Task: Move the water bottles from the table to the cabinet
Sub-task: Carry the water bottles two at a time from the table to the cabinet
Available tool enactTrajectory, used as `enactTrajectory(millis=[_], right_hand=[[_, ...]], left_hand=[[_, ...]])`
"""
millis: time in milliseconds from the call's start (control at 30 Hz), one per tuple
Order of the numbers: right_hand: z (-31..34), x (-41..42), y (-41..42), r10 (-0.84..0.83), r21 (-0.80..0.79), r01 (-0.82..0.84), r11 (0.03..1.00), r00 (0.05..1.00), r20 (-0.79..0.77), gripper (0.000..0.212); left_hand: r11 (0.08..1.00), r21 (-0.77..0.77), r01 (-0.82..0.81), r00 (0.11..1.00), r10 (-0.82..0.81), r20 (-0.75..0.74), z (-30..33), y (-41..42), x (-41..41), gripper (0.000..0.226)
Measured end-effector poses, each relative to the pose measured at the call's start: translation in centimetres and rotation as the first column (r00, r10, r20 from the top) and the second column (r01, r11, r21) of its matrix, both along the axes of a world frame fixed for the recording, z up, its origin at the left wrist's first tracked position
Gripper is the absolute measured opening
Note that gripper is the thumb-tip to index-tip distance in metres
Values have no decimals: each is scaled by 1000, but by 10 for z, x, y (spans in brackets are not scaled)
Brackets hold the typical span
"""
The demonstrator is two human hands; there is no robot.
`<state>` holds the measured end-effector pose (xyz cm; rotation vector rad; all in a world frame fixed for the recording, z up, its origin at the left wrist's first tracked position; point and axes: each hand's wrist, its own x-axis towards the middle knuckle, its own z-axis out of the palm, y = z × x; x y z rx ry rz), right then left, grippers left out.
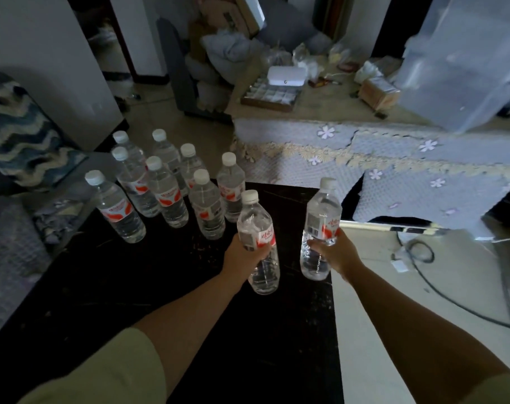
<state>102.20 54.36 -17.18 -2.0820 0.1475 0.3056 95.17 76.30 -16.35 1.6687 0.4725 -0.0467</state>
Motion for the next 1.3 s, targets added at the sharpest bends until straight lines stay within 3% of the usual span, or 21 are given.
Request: enactTrajectory(millis=[300,567,800,933,1067,1300], right_hand=[[45,-128,-34,-140,51,137,989,989,53,51],[63,-275,-78,-403,52,401,915,912,68,50],[78,-387,-142,-628,46,626,778,775,77,55],[86,-448,-184,-731,49,730,681,675,98,45],[94,-522,-233,-804,49,804,593,588,86,42],[110,-665,-320,-898,104,892,441,435,70,37]], left_hand=[[979,-3,205,974,-204,101,43,-22,-68,43],[884,-11,467,879,-463,112,58,-74,-143,38],[747,65,662,741,-665,91,67,-163,-189,56],[652,95,752,647,-758,82,74,-228,-222,49],[564,77,822,559,-825,79,80,-303,-275,64],[404,5,915,403,-913,62,82,-430,-391,45]])
